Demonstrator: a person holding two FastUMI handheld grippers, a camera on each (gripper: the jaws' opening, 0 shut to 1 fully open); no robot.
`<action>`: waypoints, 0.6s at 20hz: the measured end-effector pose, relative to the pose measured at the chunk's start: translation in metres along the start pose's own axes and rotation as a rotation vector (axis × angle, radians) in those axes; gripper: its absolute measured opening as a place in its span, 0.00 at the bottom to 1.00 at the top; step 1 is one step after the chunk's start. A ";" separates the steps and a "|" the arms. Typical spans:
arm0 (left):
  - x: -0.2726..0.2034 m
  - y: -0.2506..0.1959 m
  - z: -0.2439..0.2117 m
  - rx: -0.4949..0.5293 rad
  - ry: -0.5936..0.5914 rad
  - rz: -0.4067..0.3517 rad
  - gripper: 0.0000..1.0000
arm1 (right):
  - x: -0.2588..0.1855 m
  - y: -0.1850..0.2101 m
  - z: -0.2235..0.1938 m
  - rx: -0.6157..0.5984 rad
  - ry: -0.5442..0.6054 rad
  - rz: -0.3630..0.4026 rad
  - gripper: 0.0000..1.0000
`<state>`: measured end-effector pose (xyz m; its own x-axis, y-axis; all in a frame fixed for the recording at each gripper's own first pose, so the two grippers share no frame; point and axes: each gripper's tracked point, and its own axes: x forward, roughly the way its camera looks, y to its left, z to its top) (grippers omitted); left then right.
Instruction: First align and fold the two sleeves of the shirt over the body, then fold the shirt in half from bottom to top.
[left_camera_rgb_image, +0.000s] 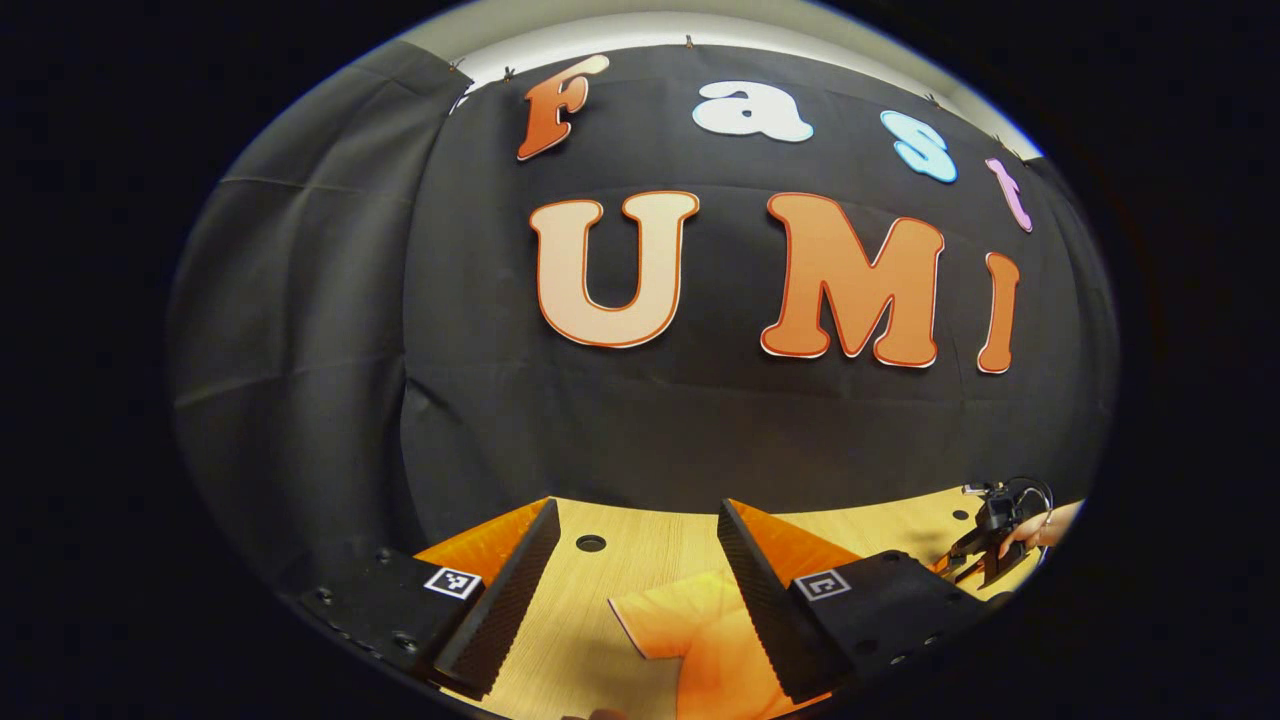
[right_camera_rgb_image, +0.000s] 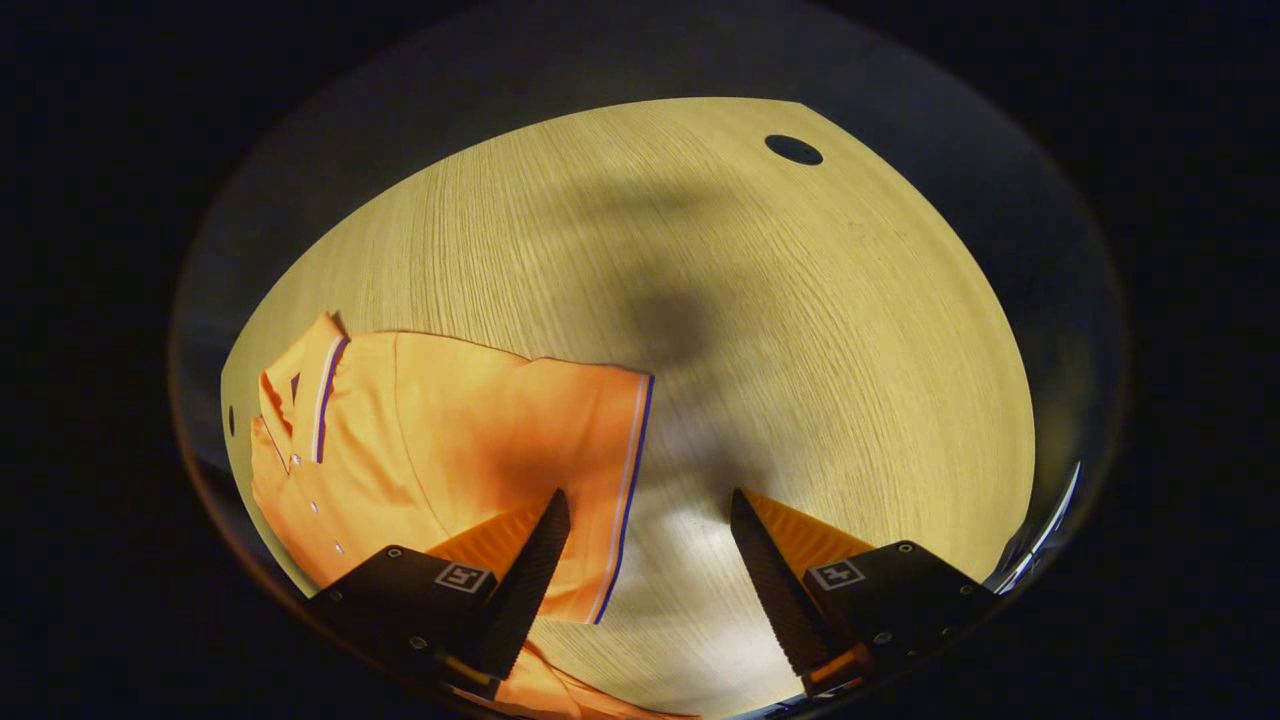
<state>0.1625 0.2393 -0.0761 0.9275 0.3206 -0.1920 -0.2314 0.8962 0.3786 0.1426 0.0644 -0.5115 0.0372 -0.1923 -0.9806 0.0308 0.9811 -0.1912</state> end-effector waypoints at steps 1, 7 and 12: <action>0.001 0.001 -0.003 0.000 0.001 0.001 0.97 | 0.003 -0.003 0.001 0.002 0.001 -0.002 1.00; 0.000 0.002 -0.010 -0.001 0.026 -0.002 0.97 | 0.002 0.001 0.001 0.029 0.002 -0.011 0.85; -0.003 0.005 -0.009 0.001 0.025 -0.005 0.97 | 0.001 0.010 0.002 0.035 -0.002 -0.002 0.39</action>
<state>0.1555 0.2457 -0.0817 0.9211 0.3234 -0.2166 -0.2262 0.8976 0.3784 0.1452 0.0735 -0.5140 0.0389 -0.1941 -0.9802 0.0655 0.9793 -0.1914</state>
